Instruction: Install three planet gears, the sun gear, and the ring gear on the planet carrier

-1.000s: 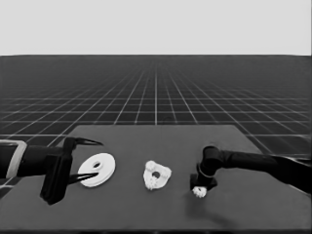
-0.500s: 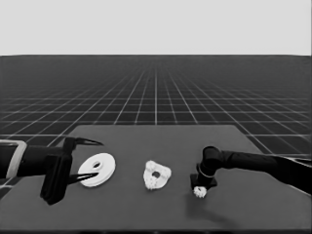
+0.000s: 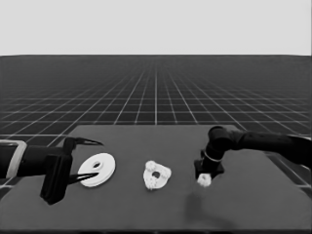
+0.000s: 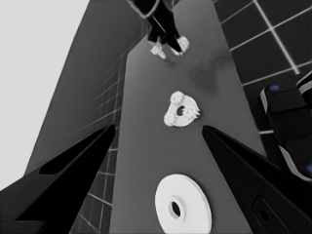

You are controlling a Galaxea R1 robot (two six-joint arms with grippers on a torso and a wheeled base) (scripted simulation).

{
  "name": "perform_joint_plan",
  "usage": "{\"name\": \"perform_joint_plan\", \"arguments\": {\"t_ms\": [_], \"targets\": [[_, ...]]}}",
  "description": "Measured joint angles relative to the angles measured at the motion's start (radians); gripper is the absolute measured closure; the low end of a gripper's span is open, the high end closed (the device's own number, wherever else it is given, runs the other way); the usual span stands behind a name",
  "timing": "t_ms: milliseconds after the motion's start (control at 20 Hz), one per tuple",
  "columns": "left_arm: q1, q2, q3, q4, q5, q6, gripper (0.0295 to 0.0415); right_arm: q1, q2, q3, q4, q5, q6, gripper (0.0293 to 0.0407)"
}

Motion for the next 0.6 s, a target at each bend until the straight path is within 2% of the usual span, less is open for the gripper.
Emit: {"name": "perform_joint_plan", "arguments": {"t_ms": [100, 150, 200, 300, 600], "targets": [[0.0, 0.0, 0.0, 0.0, 0.0, 0.0, 0.0326, 0.002, 0.0, 0.0, 0.002, 0.0, 0.0, 0.039], [0.0, 0.0, 0.0, 0.0, 0.0, 0.0, 0.0326, 0.018, 0.202, -0.167, 0.015, -0.027, 0.111, 0.039], [0.0, 0.0, 0.0, 0.0, 0.0, 0.0, 0.0326, 0.027, 0.404, -0.316, 0.023, -0.028, 0.122, 0.039], [0.0, 0.0, 0.0, 0.0, 0.0, 0.0, 0.0326, 0.032, 0.587, -0.533, 0.031, -0.016, 0.058, 0.039], [0.0, 0.0, 0.0, 0.0, 0.0, 0.0, 0.0326, 0.033, 0.678, -0.681, 0.035, -0.007, -0.003, 0.039]]}}
